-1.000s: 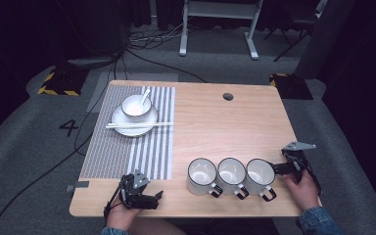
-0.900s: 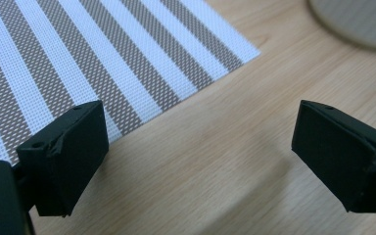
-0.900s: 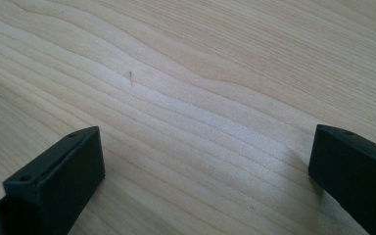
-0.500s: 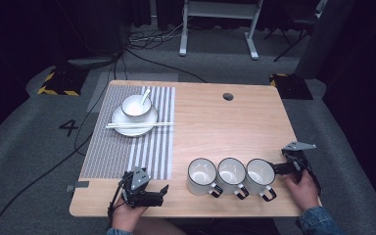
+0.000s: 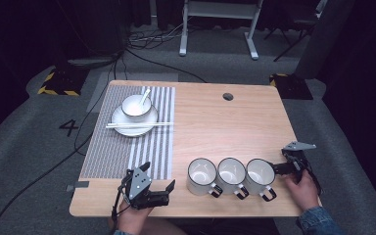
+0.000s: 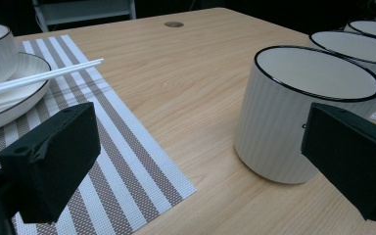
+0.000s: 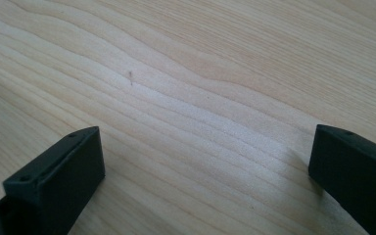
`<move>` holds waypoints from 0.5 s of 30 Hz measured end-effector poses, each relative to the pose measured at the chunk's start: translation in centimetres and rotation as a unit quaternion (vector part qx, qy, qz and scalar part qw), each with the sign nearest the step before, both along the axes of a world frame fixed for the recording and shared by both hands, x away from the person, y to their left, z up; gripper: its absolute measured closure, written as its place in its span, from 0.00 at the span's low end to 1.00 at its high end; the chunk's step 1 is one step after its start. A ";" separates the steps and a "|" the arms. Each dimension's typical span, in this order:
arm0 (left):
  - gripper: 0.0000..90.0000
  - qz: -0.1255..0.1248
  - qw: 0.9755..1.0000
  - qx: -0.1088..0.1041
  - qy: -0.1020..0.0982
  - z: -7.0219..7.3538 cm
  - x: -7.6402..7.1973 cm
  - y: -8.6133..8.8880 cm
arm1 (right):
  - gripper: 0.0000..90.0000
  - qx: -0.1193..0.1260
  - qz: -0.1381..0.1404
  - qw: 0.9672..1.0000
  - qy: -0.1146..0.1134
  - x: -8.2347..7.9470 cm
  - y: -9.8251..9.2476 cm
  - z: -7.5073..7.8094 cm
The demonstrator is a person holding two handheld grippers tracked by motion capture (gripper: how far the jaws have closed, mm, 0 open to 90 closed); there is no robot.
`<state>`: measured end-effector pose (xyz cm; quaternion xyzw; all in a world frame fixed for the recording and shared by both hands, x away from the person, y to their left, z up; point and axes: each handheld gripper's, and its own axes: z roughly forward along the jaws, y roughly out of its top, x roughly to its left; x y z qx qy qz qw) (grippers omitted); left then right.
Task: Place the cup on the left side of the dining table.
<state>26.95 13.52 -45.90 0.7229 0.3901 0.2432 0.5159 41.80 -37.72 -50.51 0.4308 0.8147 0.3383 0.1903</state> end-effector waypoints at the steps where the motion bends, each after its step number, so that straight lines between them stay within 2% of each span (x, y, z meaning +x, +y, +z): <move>1: 0.02 -0.001 1.000 -0.001 0.003 0.1 0.0 -0.1 | 0.00 0.000 0.000 1.000 0.000 0.0 0.0 0.0; 4: 0.02 -0.007 1.000 -0.001 0.001 0.2 0.1 -0.5 | 0.00 0.000 0.000 1.000 0.000 0.0 0.0 0.0; 6: 0.02 -0.017 1.000 0.007 0.007 0.2 0.3 -1.0 | 0.00 0.000 0.000 1.000 0.000 0.0 0.0 0.0; 11: 0.02 -0.051 0.999 0.003 0.014 0.3 1.0 -2.7 | 0.00 0.000 0.000 1.000 0.000 0.0 0.0 0.0; 14: 0.02 -0.072 0.997 0.009 0.017 0.4 1.6 -3.8 | 0.00 0.000 0.000 1.000 0.001 0.0 0.0 0.0; 15: 0.02 -0.076 0.997 0.005 0.022 0.5 1.7 -4.2 | 0.00 0.000 0.000 1.000 0.000 0.0 0.0 0.0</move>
